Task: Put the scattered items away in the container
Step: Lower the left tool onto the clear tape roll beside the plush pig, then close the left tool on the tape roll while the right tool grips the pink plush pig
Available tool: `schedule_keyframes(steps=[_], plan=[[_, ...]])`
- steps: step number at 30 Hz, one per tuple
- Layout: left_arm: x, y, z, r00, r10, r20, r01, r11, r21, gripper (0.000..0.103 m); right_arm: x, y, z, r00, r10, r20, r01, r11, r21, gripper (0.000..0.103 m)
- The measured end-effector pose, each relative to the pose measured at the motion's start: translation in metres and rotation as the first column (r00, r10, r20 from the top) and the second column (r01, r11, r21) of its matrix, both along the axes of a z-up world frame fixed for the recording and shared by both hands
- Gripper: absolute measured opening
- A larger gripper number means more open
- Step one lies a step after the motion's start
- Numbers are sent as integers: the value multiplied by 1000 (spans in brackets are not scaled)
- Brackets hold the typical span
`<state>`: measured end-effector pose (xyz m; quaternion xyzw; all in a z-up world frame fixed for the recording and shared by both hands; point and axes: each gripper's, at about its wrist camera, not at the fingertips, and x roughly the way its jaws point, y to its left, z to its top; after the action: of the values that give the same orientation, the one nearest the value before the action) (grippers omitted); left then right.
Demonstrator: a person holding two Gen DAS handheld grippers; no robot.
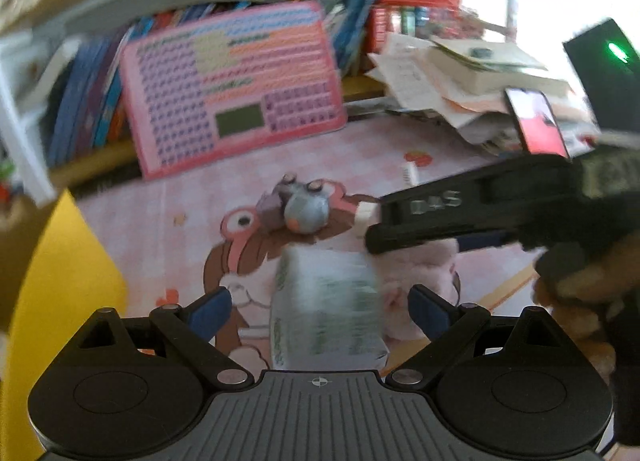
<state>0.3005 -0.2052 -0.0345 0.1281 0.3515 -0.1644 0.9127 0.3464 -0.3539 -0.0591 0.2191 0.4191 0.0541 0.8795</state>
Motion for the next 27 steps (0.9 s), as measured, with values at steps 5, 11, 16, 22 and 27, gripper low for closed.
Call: schedule_keyframes(steps=[5,11,16,22,27], plan=[[-2,-15,-6,999,-34,30,29,988,151,95,0,-2,0,1000,-1,-3,1,1000,6,73],[4,10,-5,998,65,-1,-65,996,62,94,-4,-4,-4,999,-11,-50,13,999,32,85],[14,26,-9,990,139,-34,-139,990,10,74,0,-3,-16,996,-29,-81,34,997,71,88],[20,27,-15,984,154,-85,-156,988,-16,45,4,1,-16,998,-14,-66,18,998,54,72],[16,29,-13,983,169,-76,-170,985,-13,44,-3,5,-11,999,1,-38,-1,1000,6,62]])
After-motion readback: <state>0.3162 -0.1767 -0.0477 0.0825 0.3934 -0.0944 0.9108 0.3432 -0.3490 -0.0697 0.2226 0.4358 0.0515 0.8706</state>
